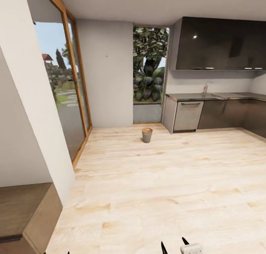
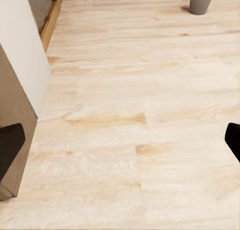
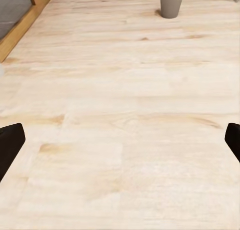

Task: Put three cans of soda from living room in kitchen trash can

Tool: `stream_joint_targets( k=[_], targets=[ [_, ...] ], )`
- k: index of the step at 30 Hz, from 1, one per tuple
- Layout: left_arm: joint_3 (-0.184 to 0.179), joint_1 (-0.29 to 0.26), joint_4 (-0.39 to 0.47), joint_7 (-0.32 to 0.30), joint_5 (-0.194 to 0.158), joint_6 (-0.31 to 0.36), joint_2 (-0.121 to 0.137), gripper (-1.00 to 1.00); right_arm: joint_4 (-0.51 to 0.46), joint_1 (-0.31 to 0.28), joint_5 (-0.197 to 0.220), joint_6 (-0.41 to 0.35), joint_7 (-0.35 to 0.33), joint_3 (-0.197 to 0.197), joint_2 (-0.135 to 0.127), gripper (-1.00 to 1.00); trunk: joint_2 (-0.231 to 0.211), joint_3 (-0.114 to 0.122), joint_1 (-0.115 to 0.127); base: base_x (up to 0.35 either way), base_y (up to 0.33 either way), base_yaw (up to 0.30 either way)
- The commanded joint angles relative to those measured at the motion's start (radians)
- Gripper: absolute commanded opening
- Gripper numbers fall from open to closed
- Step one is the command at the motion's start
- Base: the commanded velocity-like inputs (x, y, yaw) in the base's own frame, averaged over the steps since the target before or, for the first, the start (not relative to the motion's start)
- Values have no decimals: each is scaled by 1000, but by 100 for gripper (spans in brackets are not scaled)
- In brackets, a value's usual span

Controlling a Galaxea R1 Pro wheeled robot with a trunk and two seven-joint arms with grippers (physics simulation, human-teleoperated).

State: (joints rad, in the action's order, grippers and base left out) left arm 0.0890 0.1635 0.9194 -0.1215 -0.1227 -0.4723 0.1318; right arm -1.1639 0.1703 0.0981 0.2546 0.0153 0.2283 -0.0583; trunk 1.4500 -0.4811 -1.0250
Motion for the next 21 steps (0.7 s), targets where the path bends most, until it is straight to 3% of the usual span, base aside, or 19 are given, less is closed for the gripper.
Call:
stream_joint_targets(
  k=[1, 21],
  targets=[
    [0, 0, 0, 0, 0, 0, 0, 100, 0, 0, 0, 0, 0, 0, 0, 100, 0, 0, 0, 323, 0, 0],
    [0, 0, 0, 0, 0, 0, 0, 100, 1, 0, 0, 0, 0, 3, 0, 100, 0, 0, 0, 323, 0, 0]
  ],
)
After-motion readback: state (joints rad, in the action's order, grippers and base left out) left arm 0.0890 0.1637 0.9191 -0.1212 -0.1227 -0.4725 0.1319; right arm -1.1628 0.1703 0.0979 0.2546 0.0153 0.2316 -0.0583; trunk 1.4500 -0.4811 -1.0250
